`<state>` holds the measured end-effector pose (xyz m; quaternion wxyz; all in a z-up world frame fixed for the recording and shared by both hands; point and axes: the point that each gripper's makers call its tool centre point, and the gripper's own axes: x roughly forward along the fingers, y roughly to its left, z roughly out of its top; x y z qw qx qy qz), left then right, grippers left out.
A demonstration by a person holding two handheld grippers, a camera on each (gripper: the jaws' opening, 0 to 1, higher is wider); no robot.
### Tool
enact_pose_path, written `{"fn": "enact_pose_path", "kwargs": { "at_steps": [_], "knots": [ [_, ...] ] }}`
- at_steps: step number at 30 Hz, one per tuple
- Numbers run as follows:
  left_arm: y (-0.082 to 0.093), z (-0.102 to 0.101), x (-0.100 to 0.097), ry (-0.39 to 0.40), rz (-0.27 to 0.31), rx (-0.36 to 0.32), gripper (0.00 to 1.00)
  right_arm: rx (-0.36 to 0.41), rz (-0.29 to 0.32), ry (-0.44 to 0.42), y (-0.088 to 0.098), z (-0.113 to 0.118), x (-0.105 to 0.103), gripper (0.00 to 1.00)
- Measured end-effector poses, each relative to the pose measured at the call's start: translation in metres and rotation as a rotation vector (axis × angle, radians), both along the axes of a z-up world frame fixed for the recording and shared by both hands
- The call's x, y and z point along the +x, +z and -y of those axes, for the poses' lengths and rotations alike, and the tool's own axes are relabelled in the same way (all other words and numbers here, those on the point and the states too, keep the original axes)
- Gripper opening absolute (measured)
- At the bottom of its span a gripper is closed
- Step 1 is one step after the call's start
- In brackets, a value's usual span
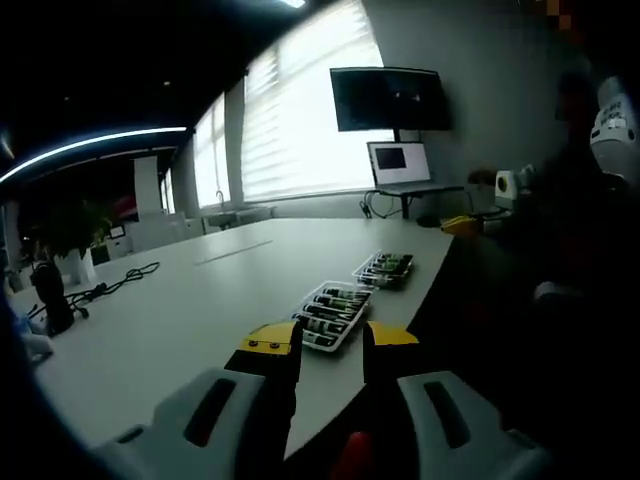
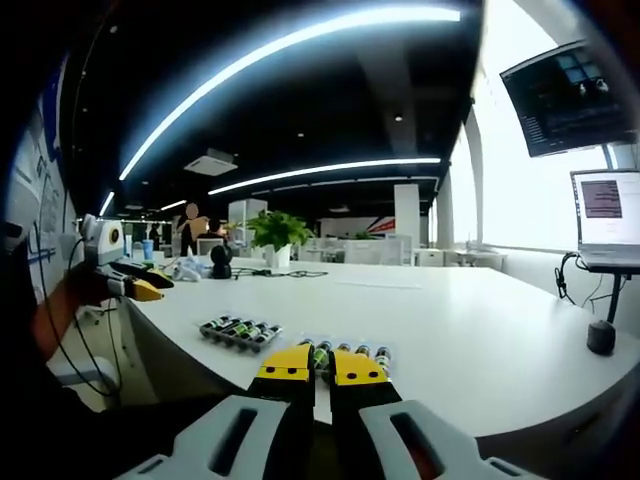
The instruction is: Grip medicine bottles put into box
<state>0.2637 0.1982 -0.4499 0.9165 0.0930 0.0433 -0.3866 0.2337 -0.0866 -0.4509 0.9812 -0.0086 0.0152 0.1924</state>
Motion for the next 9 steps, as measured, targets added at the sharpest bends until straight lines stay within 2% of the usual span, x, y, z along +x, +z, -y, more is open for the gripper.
{"fn": "enact_pose_path", "kwargs": {
  "at_steps": [9],
  "knots": [
    [0.0031,-0.0016,-0.0033,0.006,0.014,0.008,0.18,0.016,0.010,-0.006,0.0047,-0.0011,-0.0007,0.02]
  ]
}}
